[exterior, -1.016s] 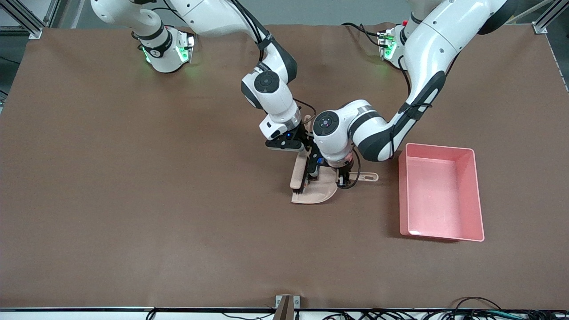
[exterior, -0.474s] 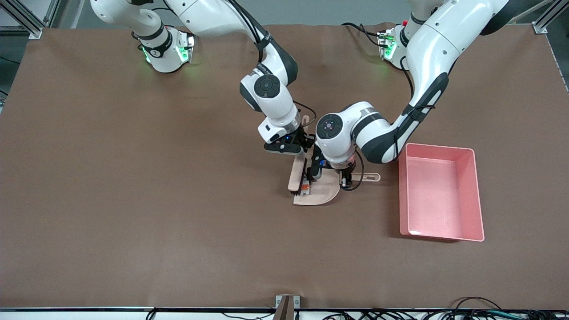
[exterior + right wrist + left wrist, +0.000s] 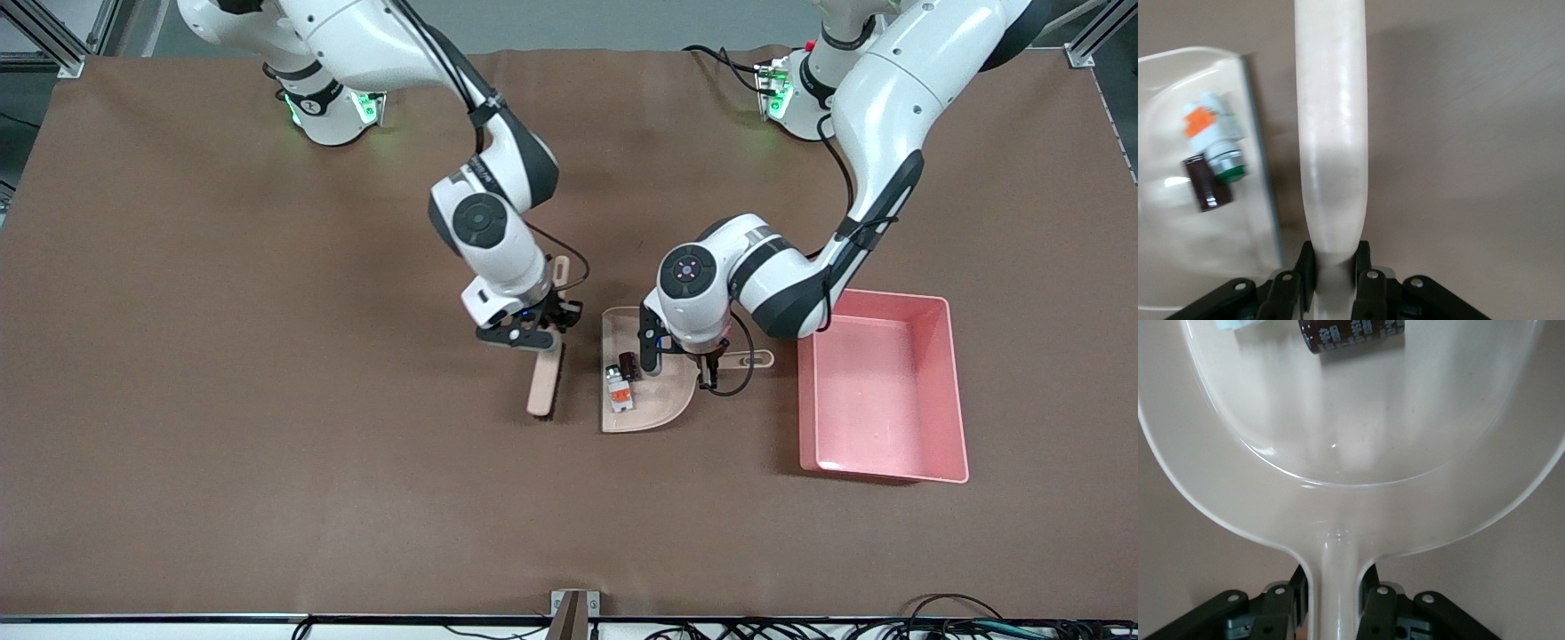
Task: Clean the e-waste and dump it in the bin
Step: 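Lift the dustpan with the left gripper while the right gripper withdraws the brush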
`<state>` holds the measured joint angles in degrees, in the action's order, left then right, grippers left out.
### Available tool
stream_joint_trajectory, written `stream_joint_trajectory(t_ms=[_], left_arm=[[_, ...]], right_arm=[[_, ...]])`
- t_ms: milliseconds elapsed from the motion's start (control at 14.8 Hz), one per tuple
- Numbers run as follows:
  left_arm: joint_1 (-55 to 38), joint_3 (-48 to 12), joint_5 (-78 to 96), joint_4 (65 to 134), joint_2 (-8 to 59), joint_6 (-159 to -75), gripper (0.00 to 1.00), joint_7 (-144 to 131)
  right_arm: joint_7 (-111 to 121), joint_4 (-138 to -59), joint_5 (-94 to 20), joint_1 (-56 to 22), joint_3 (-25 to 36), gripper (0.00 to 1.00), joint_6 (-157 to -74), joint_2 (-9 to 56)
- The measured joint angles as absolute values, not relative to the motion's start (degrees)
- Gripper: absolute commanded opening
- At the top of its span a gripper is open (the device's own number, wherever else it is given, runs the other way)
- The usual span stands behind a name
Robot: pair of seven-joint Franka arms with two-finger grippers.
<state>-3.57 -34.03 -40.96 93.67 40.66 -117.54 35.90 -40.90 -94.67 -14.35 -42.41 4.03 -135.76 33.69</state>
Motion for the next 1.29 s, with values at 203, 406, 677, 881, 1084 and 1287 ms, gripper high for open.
stream_joint_trajectory(t_ms=[203, 406, 677, 881, 1084, 1287], left_arm=[[-1.6, -34.4, -38.1, 91.5, 40.6, -117.6, 0.00, 36.1], [0.2, -35.9, -37.4, 88.1, 40.5, -117.7, 0.00, 36.8], [-0.2, -36.9, -37.2, 85.6, 40.3, -117.1, 0.00, 37.0], [-0.2, -37.7, -37.2, 85.3, 39.8, -115.0, 0.00, 38.3], [0.3, -37.8, -37.2, 85.3, 38.9, -111.9, 0.00, 40.7], [2.1, -38.0, -37.2, 86.4, 36.4, -108.0, 0.00, 43.1]], right_arm=[[-34.9, -94.8, -13.9, -38.3, 6.4, 0.01, -131.8, 31.7], [-27.6, -95.2, -13.7, -35.6, 11.7, 0.01, -128.5, 30.7], [-18.4, -97.0, -13.6, -32.2, 17.2, 0.01, -127.5, 29.9], [-10.2, -99.9, -13.6, -26.3, 18.1, 0.01, -127.5, 28.7], [-0.8, -103.3, -13.6, -18.7, 18.2, 0.01, -128.4, 26.9], [5.9, -108.9, -13.6, -14.4, 18.1, 0.01, -134.7, 25.1]])
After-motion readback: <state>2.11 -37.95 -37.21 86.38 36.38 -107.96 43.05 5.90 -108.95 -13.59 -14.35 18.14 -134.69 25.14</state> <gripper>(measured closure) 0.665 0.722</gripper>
